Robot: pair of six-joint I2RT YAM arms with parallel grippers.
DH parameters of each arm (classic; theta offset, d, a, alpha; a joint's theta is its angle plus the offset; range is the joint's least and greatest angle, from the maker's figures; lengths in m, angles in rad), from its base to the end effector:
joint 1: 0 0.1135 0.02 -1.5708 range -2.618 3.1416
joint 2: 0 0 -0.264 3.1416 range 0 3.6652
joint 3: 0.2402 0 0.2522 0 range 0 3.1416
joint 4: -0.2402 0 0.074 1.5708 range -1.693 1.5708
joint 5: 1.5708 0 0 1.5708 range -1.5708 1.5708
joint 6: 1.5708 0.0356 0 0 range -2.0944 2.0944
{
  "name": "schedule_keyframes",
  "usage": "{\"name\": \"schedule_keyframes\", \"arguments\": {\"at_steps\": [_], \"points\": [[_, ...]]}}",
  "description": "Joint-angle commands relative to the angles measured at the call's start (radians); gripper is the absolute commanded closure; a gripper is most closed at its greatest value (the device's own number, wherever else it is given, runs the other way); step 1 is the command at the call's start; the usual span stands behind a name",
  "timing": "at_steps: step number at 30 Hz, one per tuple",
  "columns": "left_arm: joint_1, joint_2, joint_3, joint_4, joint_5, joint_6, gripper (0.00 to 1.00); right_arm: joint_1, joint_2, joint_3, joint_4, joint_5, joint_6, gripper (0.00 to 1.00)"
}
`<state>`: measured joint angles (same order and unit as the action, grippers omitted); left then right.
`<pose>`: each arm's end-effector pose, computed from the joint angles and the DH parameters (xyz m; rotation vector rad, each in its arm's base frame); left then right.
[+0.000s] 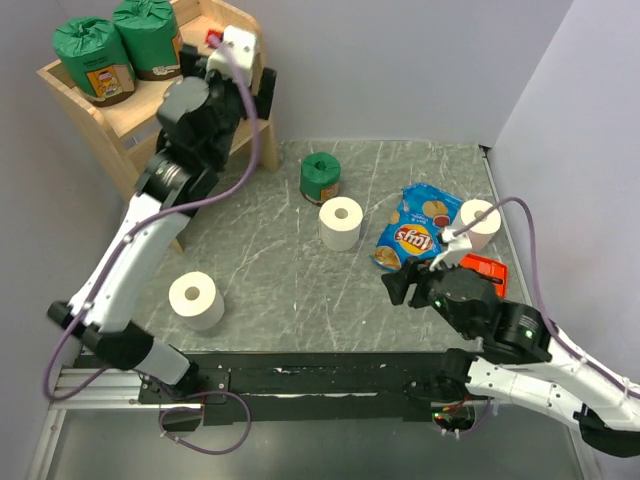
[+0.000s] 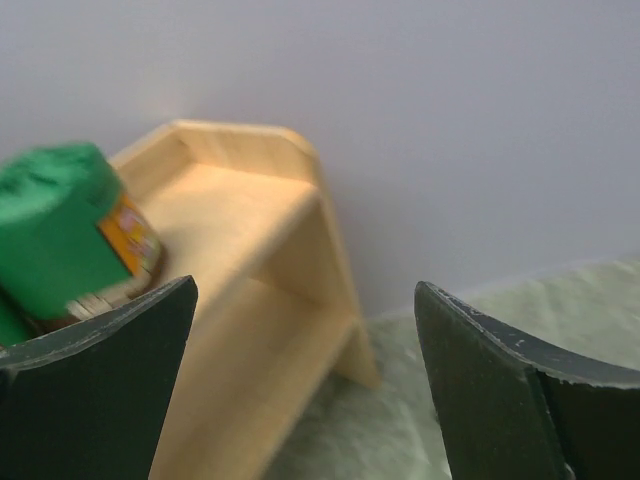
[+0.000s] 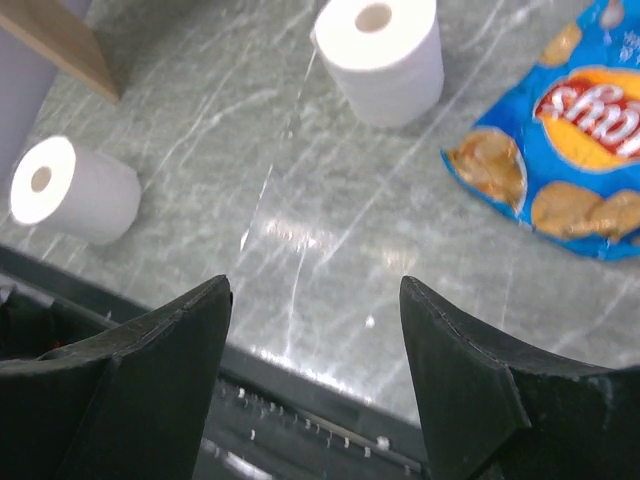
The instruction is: Place and organize the paper towels onto the shelf
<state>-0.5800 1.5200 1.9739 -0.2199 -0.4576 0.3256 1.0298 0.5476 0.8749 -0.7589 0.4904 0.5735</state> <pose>0.2625 -0.1532 0.5631 0.2251 1.3431 0.0919 0.0674 0.0797 0.3424 -0.1378 1.9868 0.5626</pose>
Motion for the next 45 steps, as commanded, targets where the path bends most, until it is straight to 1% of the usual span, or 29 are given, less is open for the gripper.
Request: {"name": "schedule_keyframes", "arguments": {"at_steps": [1,2,3,4,5,6,7,8,9,10,11,13,14,17,18,19,21,22,24,26,30,34,42,45], "points": [[0.006,-0.179,-0.11,-0.107,0.217,-0.319,0.04,-0.02,0.148,0.039,0.187,0.143,-0.078,0.25],[0.006,-0.214,-0.198,-0.11,0.233,-0.371,0.04,-0.034,0.173,0.055,0.203,0.161,-0.083,0.25],[0.006,-0.287,-0.249,-0.108,0.31,-0.4,0.04,-0.069,0.196,0.065,0.27,0.157,-0.113,0.25],[0.006,-0.326,-0.303,-0.107,0.344,-0.404,0.04,-0.092,0.233,0.078,0.308,0.134,-0.13,0.25],[0.005,-0.363,-0.411,-0.105,0.367,-0.413,0.04,-0.124,0.25,0.084,0.349,0.105,-0.144,0.24],[0.006,-0.435,-0.462,-0.107,0.387,-0.431,0.04,-0.16,0.267,0.09,0.377,0.067,-0.155,0.23],[0.006,-0.47,-0.512,-0.108,0.392,-0.436,0.04,-0.241,0.299,0.104,0.423,-0.025,-0.152,0.23],[0.005,-0.504,-0.608,-0.108,0.392,-0.441,0.04,-0.276,0.316,0.108,0.444,-0.057,-0.149,0.23],[0.006,-0.565,-0.654,-0.107,0.389,-0.441,0.04,-0.304,0.334,0.113,0.466,-0.082,-0.152,0.23],[0.006,-0.592,-0.699,-0.105,0.376,-0.444,0.04,-0.359,0.377,0.127,0.505,-0.123,-0.152,0.23],[0.005,-0.618,-0.78,-0.104,0.369,-0.448,0.04,-0.388,0.4,0.134,0.521,-0.15,-0.147,0.23],[0.005,-0.678,-0.855,-0.105,0.369,-0.465,0.04,-0.442,0.478,0.166,0.543,-0.19,-0.133,0.23],[0.006,-0.691,-0.921,-0.102,0.372,-0.474,0.04,-0.483,0.507,0.179,0.561,-0.22,-0.12,0.23],[0.006,-0.736,-1.038,-0.067,0.393,-0.491,0.04,-0.543,0.635,0.245,0.561,-0.236,-0.1,0.23],[0.006,-0.751,-1.061,-0.053,0.39,-0.499,0.04,-0.556,0.67,0.268,0.553,-0.251,-0.095,0.23],[0.005,-0.759,-1.082,-0.035,0.389,-0.493,0.04,-0.566,0.74,0.318,0.544,-0.259,-0.093,0.23],[0.005,-0.774,-1.115,-0.024,0.363,-0.503,0.04,-0.592,0.811,0.369,0.529,-0.28,-0.095,0.23],[0.006,-0.781,-1.132,-0.021,0.344,-0.511,0.04,-0.599,0.875,0.418,0.523,-0.286,-0.098,0.23],[0.008,-0.802,-1.158,-0.003,0.33,-0.514,0.04,-0.611,0.94,0.466,0.509,-0.296,-0.101,0.23],[0.009,-0.817,-1.166,-0.03,0.31,-0.522,0.04,-0.616,1.032,0.541,0.5,-0.3,-0.09,0.23],[0.006,-0.871,-1.187,-0.015,0.266,-0.52,0.04,-0.625,1.175,0.668,0.474,-0.296,-0.052,0.23],[0.006,-0.882,-1.182,-0.022,0.241,-0.517,0.04,-0.626,1.336,0.815,0.438,-0.305,-0.023,0.23],[0.008,-0.868,-1.176,-0.027,0.261,-0.517,0.04,-0.629,1.538,0.992,0.435,-0.334,0.009,0.23],[0.008,-0.868,-1.179,-0.024,0.258,-0.516,0.04,-0.632,1.607,1.093,0.406,-0.349,0.017,0.23]]}}
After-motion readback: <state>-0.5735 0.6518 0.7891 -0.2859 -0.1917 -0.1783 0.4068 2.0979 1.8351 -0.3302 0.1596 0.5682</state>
